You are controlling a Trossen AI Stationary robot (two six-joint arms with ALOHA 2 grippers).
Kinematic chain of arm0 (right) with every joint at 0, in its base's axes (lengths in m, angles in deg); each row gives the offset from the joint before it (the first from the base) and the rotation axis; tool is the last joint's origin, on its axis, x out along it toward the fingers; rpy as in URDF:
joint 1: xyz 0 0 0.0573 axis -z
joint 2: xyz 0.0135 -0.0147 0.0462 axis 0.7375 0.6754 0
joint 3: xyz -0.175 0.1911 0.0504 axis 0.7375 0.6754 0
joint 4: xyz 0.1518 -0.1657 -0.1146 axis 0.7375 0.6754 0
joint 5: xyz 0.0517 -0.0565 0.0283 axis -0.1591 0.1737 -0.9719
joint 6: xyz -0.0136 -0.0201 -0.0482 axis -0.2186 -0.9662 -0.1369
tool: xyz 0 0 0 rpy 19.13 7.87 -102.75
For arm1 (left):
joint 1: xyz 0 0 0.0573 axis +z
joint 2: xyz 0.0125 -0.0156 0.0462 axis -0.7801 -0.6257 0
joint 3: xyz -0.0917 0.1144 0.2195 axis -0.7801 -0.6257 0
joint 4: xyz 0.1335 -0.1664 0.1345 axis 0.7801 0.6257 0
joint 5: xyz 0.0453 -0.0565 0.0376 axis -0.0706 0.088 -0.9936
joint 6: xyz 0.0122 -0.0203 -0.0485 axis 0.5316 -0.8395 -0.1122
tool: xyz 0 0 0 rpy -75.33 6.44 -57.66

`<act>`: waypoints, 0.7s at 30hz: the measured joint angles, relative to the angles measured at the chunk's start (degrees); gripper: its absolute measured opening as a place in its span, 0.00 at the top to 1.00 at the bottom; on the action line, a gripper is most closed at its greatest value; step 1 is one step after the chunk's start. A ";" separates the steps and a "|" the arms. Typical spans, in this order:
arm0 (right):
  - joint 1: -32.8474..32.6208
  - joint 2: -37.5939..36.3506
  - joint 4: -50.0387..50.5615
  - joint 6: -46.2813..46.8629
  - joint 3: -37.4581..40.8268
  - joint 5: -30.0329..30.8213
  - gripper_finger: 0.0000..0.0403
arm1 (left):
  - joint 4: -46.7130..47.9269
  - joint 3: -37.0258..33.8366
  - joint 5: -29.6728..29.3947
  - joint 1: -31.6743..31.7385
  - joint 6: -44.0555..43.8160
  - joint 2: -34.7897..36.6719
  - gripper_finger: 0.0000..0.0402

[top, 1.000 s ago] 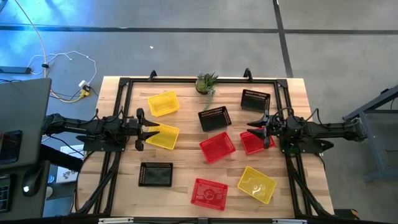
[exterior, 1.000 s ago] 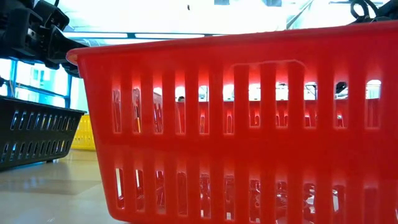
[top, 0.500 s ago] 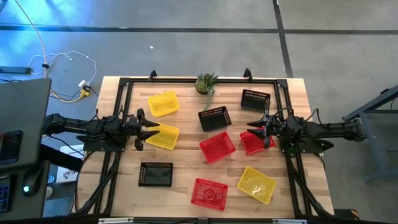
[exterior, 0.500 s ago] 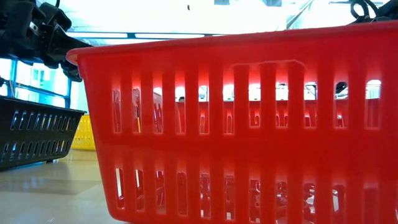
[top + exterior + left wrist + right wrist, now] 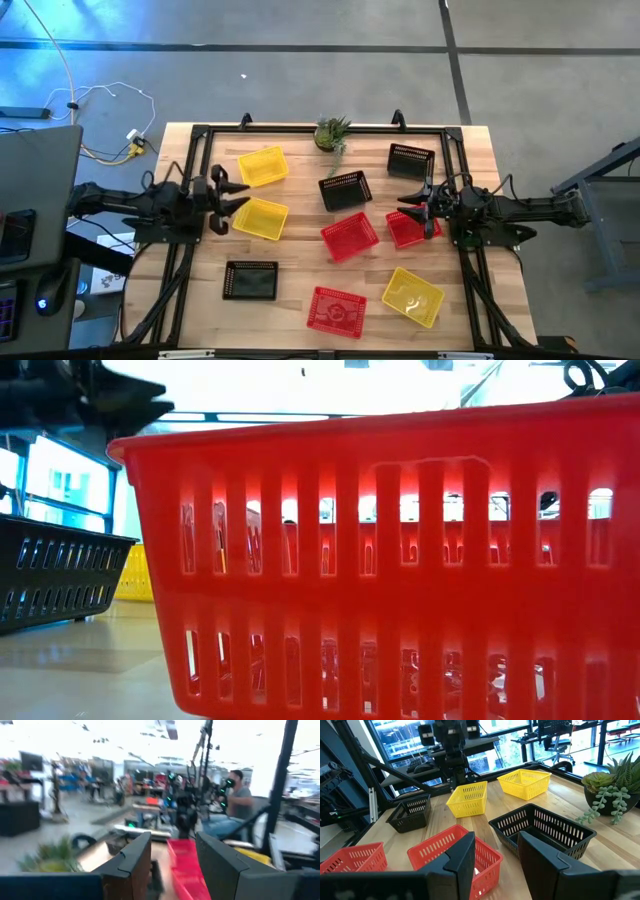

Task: Stack baskets by color
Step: Stack the middle yellow bin on top of the top yellow bin on the table

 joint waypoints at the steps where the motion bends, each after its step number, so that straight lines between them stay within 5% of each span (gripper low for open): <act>1: -0.01 0.00 -0.01 0.00 -0.01 0.00 0.66 | 0.47 1.15 -0.89 0.00 1.15 -0.24 0.64; 9: 0.01 0.02 0.01 0.00 -0.01 0.00 0.66 | 12.94 13.09 -6.08 0.00 9.99 -7.18 0.64; 21: 0.01 0.00 0.01 0.00 0.01 0.00 0.66 | 36.87 31.36 -8.23 1.12 7.77 -24.90 0.64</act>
